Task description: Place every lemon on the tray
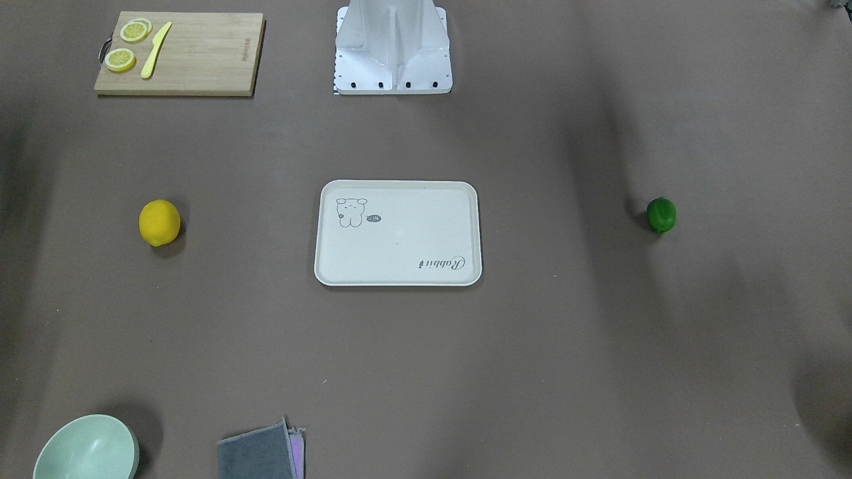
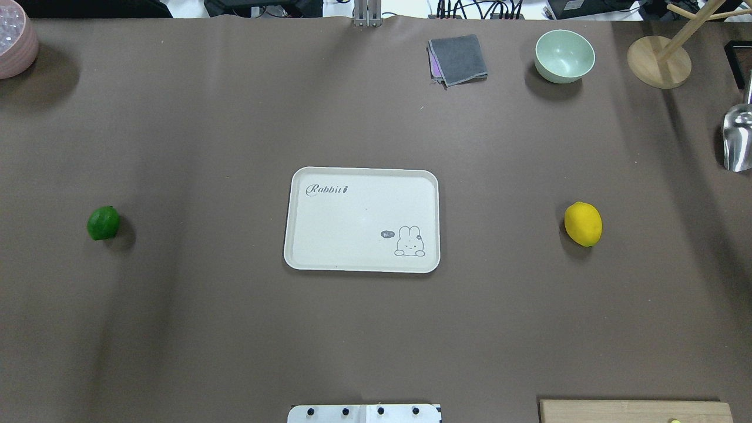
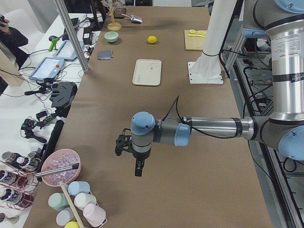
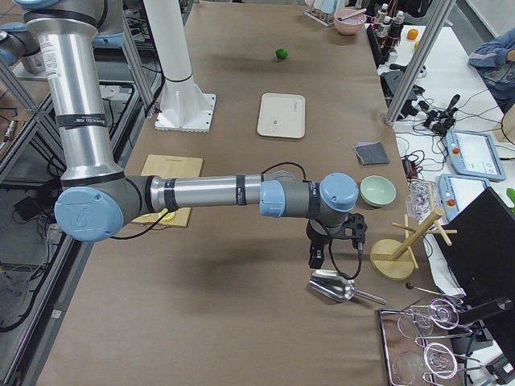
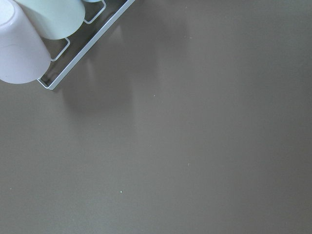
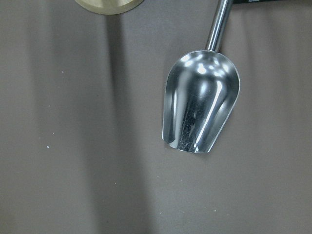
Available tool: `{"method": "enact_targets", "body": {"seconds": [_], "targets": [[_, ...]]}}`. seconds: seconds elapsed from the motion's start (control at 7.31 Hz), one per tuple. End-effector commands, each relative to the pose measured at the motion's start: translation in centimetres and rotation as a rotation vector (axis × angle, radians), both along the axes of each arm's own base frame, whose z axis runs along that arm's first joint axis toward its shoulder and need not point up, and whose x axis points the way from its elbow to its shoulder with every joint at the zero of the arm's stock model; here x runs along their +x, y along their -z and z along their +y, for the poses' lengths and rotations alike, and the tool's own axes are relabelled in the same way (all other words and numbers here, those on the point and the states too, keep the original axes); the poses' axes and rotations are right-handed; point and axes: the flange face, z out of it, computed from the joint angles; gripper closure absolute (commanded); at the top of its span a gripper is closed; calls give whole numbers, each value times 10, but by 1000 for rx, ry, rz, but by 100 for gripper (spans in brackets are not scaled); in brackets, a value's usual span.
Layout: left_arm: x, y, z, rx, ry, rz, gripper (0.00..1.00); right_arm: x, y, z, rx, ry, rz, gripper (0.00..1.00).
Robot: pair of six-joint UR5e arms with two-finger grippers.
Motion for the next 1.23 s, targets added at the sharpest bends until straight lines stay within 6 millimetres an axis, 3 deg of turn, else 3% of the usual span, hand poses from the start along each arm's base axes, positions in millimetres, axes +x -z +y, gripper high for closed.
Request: {"method": "enact_targets", "body": {"seconds": [0.0, 0.41, 0.68, 1.09], "targets": [[0, 1, -1, 2, 0, 2, 2, -38, 12, -2, -13, 61, -41, 0], [1, 0, 2, -5, 2, 11, 2, -97, 56, -20, 22, 125, -48, 0], [1, 0, 2, -5, 2, 11, 2, -151, 92, -25, 31, 164, -55, 0], [0, -2, 3, -10, 4, 12, 2, -207, 112, -30, 53, 250, -75, 0]]}}
